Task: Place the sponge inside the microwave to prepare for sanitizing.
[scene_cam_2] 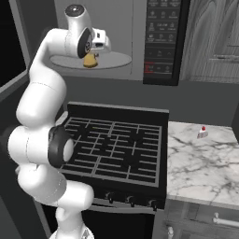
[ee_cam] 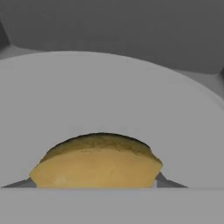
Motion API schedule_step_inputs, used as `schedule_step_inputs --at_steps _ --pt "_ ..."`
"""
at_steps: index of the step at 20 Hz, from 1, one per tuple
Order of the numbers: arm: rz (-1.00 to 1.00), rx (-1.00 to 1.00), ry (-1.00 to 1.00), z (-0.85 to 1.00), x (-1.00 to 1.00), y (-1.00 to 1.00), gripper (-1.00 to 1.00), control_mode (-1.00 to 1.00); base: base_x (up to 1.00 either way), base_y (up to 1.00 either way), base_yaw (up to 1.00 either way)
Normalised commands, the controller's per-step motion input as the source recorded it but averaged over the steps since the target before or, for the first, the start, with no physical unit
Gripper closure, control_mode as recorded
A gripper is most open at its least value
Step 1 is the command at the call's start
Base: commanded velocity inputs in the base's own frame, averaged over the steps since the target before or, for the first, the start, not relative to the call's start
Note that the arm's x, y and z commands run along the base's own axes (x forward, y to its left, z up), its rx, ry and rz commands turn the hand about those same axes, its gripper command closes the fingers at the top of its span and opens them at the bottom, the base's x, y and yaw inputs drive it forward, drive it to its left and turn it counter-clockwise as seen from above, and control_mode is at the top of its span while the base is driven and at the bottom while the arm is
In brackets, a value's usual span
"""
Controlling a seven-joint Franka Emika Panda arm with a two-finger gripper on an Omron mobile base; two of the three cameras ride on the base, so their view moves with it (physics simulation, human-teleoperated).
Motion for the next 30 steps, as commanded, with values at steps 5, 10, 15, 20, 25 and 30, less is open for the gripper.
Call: schedule_step_inputs --at_steps 5,10,15,20,25,30 --pt "0.00 0.00 0.03 0.00 0.12 0.00 1.00 -1.00 0.00 0.00 0.00" --pt "0.00 0.00 -0.02 -0.01 0.00 0.00 1.00 -1.00 0.00 0.00 0.00" --pt "0.00 0.00 0.00 -0.17 0.09 0.00 1.00 -1.00 0.00 0.00 0.00" --pt "0.00 0.00 0.00 -0.18 0.19 0.03 1.00 -1.00 0.00 0.00 0.00" --pt "0.00 0.00 0.00 -0.02 0.41 0.05 1.00 -1.00 0.00 0.00 0.00" --pt "0.00 0.00 0.00 0.00 0.46 0.00 1.00 -1.00 0.00 0.00 0.00"
